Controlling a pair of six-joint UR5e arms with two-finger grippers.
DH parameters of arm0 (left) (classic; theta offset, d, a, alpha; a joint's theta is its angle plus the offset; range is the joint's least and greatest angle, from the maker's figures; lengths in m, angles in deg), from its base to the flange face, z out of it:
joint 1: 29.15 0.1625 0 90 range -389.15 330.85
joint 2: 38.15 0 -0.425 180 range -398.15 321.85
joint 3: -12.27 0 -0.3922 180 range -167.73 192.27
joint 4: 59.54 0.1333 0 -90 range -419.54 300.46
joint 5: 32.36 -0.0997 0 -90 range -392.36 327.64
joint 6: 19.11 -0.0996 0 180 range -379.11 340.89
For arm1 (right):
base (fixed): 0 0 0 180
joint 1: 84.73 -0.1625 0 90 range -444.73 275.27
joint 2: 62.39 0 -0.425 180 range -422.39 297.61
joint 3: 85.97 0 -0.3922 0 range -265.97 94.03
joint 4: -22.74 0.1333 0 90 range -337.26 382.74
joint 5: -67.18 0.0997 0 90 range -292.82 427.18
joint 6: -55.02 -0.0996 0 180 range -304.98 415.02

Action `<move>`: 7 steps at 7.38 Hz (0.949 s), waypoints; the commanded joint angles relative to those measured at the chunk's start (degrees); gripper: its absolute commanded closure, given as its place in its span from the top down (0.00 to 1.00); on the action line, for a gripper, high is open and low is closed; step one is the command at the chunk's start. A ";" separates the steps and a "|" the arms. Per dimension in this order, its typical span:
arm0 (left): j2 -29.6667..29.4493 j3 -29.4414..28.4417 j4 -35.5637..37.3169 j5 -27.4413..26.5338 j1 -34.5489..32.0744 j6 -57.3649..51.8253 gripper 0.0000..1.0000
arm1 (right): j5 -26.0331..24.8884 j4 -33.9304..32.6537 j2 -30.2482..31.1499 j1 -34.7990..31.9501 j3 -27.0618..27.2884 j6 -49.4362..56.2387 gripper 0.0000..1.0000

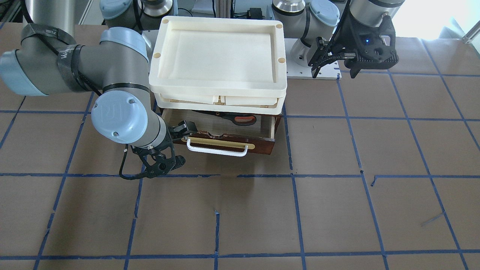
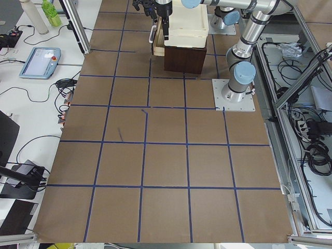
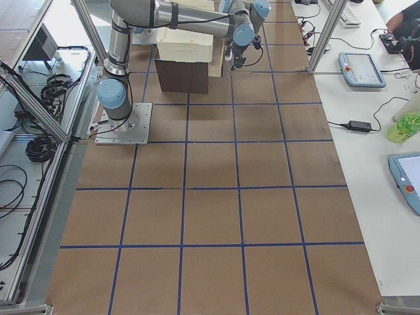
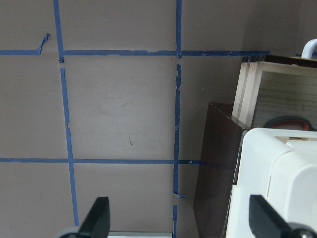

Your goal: Place scissors in drawer with both arms

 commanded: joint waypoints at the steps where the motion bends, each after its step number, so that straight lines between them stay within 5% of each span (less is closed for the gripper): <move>1: 0.00 0.00 0.09 0.00 -0.02 0.01 1.00 | 1.61 0.85 0.11 0.00 0.26 -0.49 0.97; 7: -0.09 0.00 0.00 0.00 -0.02 0.10 1.00 | 1.70 3.22 0.98 -0.88 0.35 -1.46 0.96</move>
